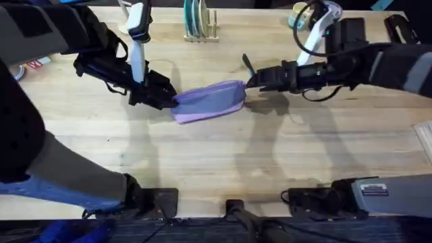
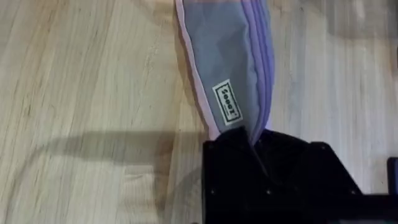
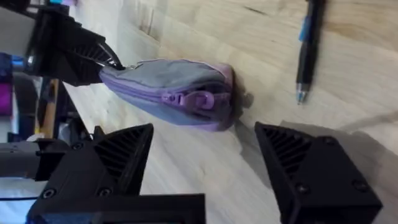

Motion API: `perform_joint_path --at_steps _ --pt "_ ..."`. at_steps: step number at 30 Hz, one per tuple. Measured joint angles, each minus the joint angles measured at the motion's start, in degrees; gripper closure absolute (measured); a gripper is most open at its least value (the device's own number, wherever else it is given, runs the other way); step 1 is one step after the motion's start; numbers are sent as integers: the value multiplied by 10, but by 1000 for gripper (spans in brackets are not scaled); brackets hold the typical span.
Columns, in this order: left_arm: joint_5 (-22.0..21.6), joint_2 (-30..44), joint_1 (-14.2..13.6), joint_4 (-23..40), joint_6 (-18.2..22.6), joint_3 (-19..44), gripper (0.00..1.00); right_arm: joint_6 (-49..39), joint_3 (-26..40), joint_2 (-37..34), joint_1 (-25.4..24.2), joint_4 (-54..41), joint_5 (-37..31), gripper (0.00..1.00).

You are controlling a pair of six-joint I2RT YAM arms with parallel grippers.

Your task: Unzip the bag, pick up the pens from the table one at a time and place them inside, then zip the bag closed.

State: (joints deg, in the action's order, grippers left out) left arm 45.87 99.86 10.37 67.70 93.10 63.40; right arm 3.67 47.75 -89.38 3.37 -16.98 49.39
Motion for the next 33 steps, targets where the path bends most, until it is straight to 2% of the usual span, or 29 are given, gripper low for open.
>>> perform_joint_path --at_steps 11,22,27,33 --pt "0 0 0 0 0 0 956 25 0 -17 47 72 0 5" --pt "0 0 0 0 0 0 956 36 0 -16 50 90 -5 6" --pt "0 0 0 0 0 0 956 38 0 -16 50 93 -5 52" --pt "0 0 0 0 0 0 957 39 0 -18 56 102 -5 61"
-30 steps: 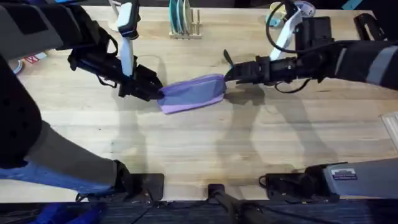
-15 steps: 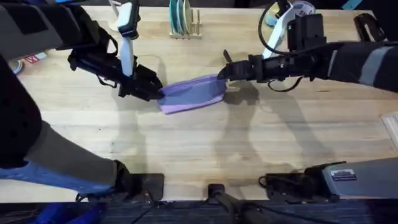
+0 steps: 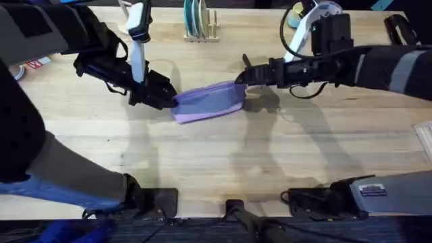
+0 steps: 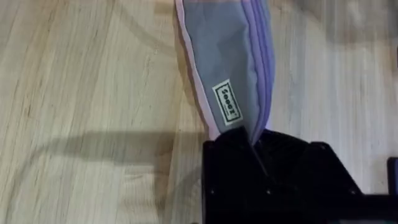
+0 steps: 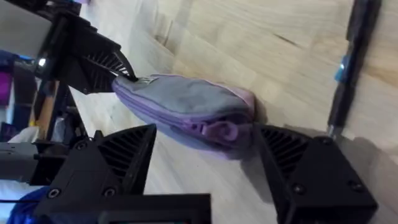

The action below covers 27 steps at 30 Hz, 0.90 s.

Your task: Unzip the bag, pick up the pens from the table one at a time and place them inside, then zip the bag closed.

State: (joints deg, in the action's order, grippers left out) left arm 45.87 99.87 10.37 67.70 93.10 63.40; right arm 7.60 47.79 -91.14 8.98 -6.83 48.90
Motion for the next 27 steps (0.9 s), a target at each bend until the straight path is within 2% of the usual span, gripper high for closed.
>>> perform_joint_path --at_steps 3,14,20,27 --pt "0 0 0 0 0 0 957 8 0 -9 8 18 0 100" --pt "1 0 0 0 0 0 957 46 1 -30 14 36 10 677" --pt "2 0 0 0 0 0 957 52 1 -30 1 34 40 943" --pt "9 0 -2 -3 0 0 957 53 8 -30 -14 13 64 969"
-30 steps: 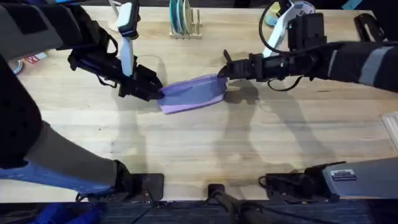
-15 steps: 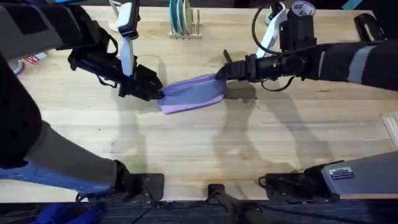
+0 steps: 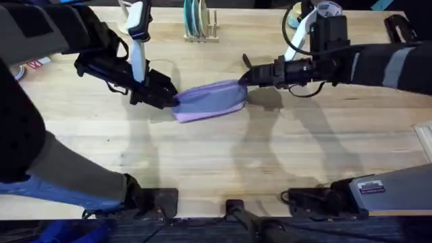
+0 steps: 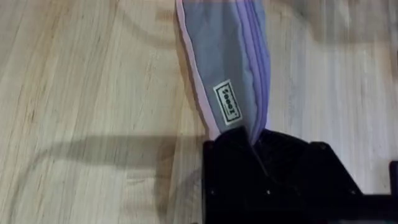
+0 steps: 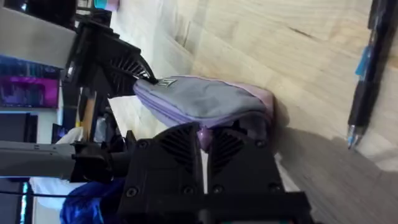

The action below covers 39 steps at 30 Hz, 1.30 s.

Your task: Unzip the bag, pick up the pens from the table one at a time and place them inside, then zip the bag closed.

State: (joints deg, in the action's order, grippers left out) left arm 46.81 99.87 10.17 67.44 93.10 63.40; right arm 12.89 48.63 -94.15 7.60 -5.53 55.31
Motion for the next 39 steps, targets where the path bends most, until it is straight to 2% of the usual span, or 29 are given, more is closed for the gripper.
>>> perform_joint_path --at_steps 9,17,23,29,30,39 --pt "4 0 -2 -2 0 0 956 -35 36 56 28 -43 -66 970" --pt "0 0 -2 -2 0 0 956 -134 98 87 95 -146 -210 970" --pt "-8 0 1 -2 0 0 956 -167 103 87 148 -128 -304 970" --pt "-28 0 7 3 0 0 956 -179 106 87 205 -84 -357 970" --pt "-38 0 7 4 0 0 956 -182 109 87 231 -62 -372 970" --pt "-60 0 7 7 0 0 957 -189 116 93 300 -41 -395 970"
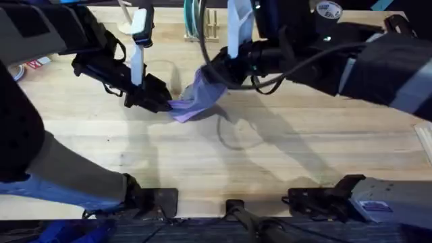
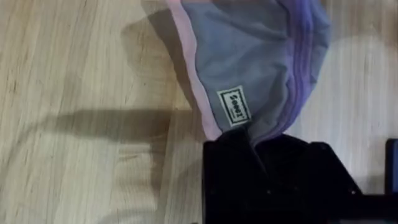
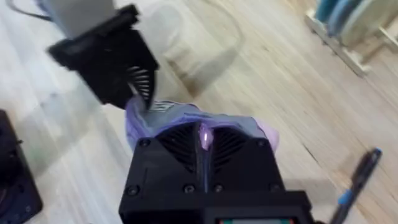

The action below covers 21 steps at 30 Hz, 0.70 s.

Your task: Unzip the bag, pick up the pens from the table one at a time and place them inside, then zip the bag closed.

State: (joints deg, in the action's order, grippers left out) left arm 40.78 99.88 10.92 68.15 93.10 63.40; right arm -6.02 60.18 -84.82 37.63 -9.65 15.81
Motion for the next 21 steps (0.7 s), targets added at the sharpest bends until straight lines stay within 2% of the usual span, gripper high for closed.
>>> perform_joint_path --at_steps 7,21 --pt "-19 0 1 2 0 0 957 -7 7 10 42 4 1 970" --pt "-21 0 1 2 0 0 956 -13 7 11 44 4 1 970"
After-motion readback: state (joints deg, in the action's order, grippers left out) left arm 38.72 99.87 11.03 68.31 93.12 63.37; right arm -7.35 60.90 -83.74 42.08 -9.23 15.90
